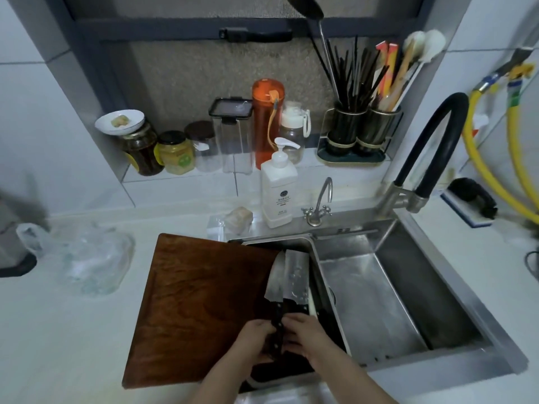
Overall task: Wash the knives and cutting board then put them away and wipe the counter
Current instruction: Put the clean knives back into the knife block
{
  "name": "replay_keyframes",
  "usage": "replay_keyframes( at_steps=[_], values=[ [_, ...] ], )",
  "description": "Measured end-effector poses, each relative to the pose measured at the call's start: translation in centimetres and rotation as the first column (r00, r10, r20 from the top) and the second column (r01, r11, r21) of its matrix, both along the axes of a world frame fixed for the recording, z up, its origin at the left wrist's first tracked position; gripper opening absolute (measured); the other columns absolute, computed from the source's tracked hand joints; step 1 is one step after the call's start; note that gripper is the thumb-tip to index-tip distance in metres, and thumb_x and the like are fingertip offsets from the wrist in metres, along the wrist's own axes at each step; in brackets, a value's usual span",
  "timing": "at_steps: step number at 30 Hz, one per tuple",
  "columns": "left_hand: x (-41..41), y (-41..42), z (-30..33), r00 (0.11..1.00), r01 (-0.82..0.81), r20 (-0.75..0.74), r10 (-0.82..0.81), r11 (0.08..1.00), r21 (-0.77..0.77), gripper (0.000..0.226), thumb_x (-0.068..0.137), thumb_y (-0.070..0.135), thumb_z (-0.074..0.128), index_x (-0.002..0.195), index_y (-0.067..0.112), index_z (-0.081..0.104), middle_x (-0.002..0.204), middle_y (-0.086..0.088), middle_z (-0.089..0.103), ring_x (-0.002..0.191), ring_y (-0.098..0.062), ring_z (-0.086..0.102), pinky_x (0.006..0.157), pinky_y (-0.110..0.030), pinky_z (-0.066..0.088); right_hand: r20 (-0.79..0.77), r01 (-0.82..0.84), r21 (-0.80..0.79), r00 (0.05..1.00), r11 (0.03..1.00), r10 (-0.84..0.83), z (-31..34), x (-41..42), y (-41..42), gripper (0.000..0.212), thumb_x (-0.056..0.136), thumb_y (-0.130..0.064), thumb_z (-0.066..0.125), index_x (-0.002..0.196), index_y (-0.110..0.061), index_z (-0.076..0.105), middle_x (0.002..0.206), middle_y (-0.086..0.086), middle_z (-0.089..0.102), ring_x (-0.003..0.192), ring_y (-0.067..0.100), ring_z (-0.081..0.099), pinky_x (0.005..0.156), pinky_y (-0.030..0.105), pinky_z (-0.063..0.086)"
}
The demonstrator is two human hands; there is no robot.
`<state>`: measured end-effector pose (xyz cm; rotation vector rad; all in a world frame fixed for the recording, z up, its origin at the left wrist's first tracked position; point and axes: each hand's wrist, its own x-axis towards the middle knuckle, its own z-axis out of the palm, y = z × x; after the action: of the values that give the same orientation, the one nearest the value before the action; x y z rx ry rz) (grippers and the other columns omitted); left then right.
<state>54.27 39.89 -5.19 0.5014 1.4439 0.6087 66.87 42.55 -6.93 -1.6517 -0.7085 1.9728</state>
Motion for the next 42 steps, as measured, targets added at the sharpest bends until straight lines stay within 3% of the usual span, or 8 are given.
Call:
replay_keyframes(
  at_steps=[4,7,10,15,19,25,32,42],
  values=[
    [-1.0,-0.5,-0.1,0.999,0.024,0.027,-0.024,1.000,-0.004,0.016,0.091,0.017,0.061,0.106,0.012,0.063,0.078,-0.004,0.068,0.065,-0.015,0.062,0.056,-0.022,0.046,0.148,-0.072,0.089,0.987,0.993,0.058,-0.4,0.1,-0.5,0.014,0.092,-0.013,0.057,0.103,-0.011,0.064,0.089,0.006,0.069,0.077,0.017,0.064,0.067,0.025,0.051],
    [-1.6,-0.9,-0.1,0.999,0.026,0.040,-0.027,1.000,0.009,0.013,0.089,0.011,0.063,0.100,0.005,0.063,0.075,-0.005,0.066,0.059,-0.013,0.061,0.053,-0.022,0.046,0.620,-0.255,0.249,0.783,0.934,0.049,-2.1,0.9,-0.1,0.026,0.087,-0.016,0.061,0.112,-0.009,0.064,0.110,0.009,0.066,0.097,0.021,0.062,0.086,0.028,0.049],
    [-2.3,-1.1,-0.2,0.996,-0.031,0.088,0.031,1.000,0.000,0.014,0.089,0.002,0.060,0.102,-0.003,0.061,0.076,-0.011,0.067,0.062,-0.018,0.065,0.053,-0.027,0.051,0.735,-0.305,0.192,0.674,0.933,0.069,-2.6,1.5,-0.1,0.028,0.086,-0.021,0.064,0.108,-0.011,0.052,0.114,0.013,0.056,0.089,0.020,0.053,0.078,0.026,0.042],
    [-3.3,-1.8,0.2,0.992,-0.038,0.122,0.039,0.999,-0.008,0.007,0.089,-0.005,0.057,0.095,-0.004,0.059,0.080,-0.018,0.066,0.070,-0.025,0.067,0.064,-0.036,0.058,0.682,-0.279,0.156,0.725,0.948,0.102,-3.9,1.4,0.3,0.040,0.085,-0.009,0.064,0.118,0.001,0.043,0.105,0.017,0.062,0.091,0.026,0.059,0.073,0.027,0.045],
    [-4.0,-2.5,1.0,0.991,-0.043,0.126,0.044,0.999,-0.012,0.008,0.090,-0.007,0.055,0.094,-0.001,0.056,0.082,-0.019,0.063,0.067,-0.025,0.067,0.061,-0.035,0.058,0.333,0.041,0.076,0.941,0.996,-0.064,-3.5,0.9,1.1,0.045,0.083,-0.005,0.062,0.125,-0.001,0.047,0.102,0.016,0.062,0.088,0.027,0.060,0.071,0.029,0.048],
    [-5.3,-3.4,1.4,0.984,-0.138,0.118,0.136,0.990,0.007,0.029,0.085,-0.013,0.058,0.107,0.002,0.048,0.092,-0.023,0.067,0.073,-0.027,0.068,0.062,-0.037,0.059,-0.077,0.269,-0.160,0.956,0.950,-0.284,-1.0,1.7,1.0,0.012,0.079,0.004,0.045,0.073,-0.001,0.054,0.055,0.010,0.058,0.034,0.014,0.047,0.037,0.018,0.038],
    [-6.7,-4.5,2.6,0.973,-0.029,-0.219,0.076,0.978,0.208,0.015,0.088,0.002,0.057,0.101,0.008,0.053,0.067,-0.009,0.060,0.046,-0.013,0.048,0.041,-0.021,0.034,-0.110,0.249,0.122,0.965,0.961,-0.236,2.0,2.4,-2.0,0.010,0.092,-0.015,0.051,0.086,-0.008,0.046,0.059,0.008,0.050,0.037,0.012,0.036,0.032,0.017,0.023],
    [-6.8,-4.6,6.9,0.908,0.044,-0.377,0.186,0.850,0.525,0.009,0.095,0.030,0.052,0.101,0.029,0.059,0.064,0.001,0.059,0.051,-0.006,0.051,0.050,-0.021,0.039,-0.137,0.116,0.432,0.989,0.895,-0.062,9.2,3.0,-2.1,0.031,0.095,-0.033,0.050,0.090,-0.003,0.053,0.066,0.016,0.052,0.033,0.015,0.035,0.030,0.016,0.023]
  ],
)
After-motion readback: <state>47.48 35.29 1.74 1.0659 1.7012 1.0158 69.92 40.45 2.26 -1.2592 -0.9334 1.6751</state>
